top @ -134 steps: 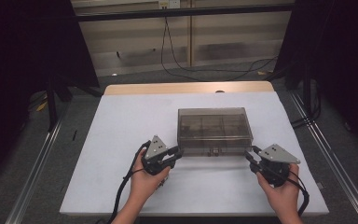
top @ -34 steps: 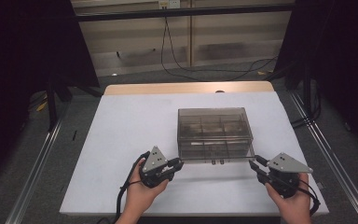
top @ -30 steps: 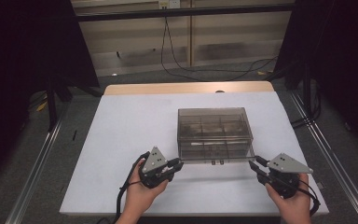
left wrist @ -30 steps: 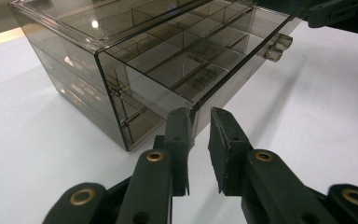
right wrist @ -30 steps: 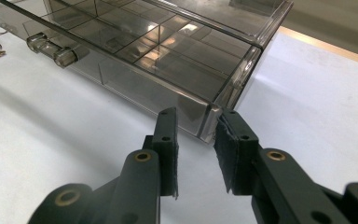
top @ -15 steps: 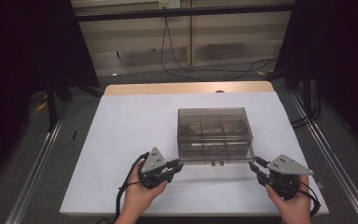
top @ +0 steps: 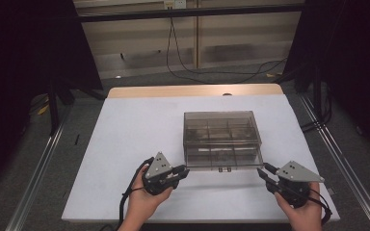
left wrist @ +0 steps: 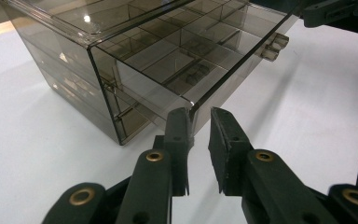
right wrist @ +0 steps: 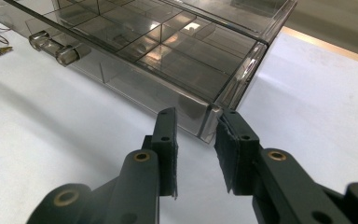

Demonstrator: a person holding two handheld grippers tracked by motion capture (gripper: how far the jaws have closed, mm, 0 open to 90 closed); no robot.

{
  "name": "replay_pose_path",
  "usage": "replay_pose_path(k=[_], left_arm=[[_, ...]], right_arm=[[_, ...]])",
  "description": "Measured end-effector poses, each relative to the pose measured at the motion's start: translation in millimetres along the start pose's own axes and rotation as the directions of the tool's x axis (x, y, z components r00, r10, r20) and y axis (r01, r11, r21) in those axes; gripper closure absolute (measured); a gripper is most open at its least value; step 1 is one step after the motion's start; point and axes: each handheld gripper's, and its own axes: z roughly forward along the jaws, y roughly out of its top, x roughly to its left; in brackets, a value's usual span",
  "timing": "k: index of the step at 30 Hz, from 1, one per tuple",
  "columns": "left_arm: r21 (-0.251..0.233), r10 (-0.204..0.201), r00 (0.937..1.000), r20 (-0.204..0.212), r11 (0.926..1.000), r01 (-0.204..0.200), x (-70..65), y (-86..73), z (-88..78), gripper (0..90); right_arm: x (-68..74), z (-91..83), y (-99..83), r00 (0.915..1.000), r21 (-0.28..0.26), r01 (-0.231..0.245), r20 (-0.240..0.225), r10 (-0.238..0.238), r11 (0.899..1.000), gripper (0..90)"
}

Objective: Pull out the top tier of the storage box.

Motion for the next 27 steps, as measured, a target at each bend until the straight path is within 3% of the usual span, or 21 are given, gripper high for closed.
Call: replay_pose_path(k=[8,12,27], left_arm=[[0.003,0.008,1.0000,0.005,1.0000,-0.008,-0.6,-0.4,0.4,76.8],[0.013,0.018,0.9998,0.000,0.9997,-0.018,-0.5,-1.0,1.8,74.2],[0.017,0.002,1.0000,0.002,0.9999,-0.002,2.0,0.2,-0.8,76.4]], right_arm=[[0.6,-1.3,-1.0,1.0000,0.000,0.005,0.002,-0.005,1.000,69.5],[1.2,0.3,-1.3,1.0000,-0.005,0.007,-0.002,-0.007,1.000,65.0],[5.1,-1.7,-1.0,0.9998,0.006,0.006,-0.018,-0.006,1.000,66.8]])
